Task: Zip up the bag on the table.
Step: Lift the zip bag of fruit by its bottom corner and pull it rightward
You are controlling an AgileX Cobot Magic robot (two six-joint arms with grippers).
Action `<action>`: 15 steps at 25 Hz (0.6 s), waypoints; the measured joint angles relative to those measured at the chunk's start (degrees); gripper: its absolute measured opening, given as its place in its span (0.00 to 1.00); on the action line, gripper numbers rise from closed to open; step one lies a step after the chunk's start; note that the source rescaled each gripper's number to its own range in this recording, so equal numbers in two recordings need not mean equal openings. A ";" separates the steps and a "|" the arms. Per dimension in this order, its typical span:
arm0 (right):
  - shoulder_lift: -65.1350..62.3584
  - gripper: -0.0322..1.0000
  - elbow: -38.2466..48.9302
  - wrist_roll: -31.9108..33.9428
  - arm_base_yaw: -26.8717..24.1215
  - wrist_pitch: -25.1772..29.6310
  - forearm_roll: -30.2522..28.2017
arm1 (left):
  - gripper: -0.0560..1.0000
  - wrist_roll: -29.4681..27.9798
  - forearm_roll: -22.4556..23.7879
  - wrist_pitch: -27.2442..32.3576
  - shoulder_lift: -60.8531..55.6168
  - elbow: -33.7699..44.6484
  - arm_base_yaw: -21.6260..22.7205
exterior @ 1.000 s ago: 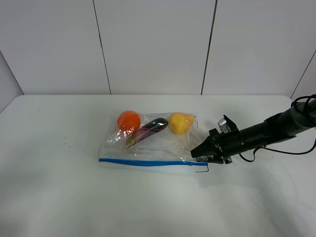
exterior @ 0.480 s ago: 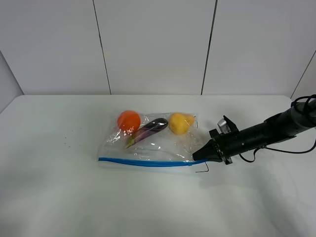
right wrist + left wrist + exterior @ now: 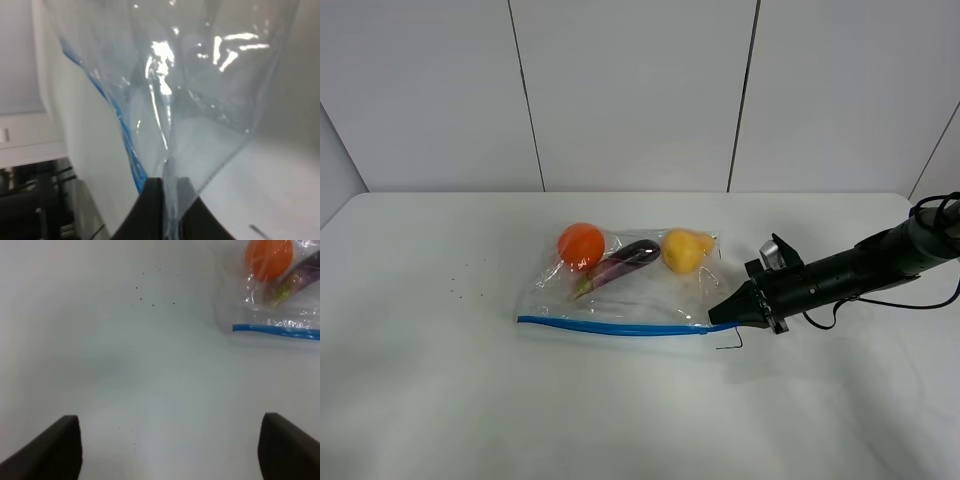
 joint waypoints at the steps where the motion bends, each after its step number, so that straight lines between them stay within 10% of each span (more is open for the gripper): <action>1: 0.00 0.03 0.00 0.00 0.00 0.43 0.40 | 1.00 0.00 0.00 0.00 0.00 0.00 0.00; 15: -1.37 0.03 0.00 9.54 0.15 1.56 7.42 | 1.00 0.00 0.00 0.00 0.00 0.00 0.00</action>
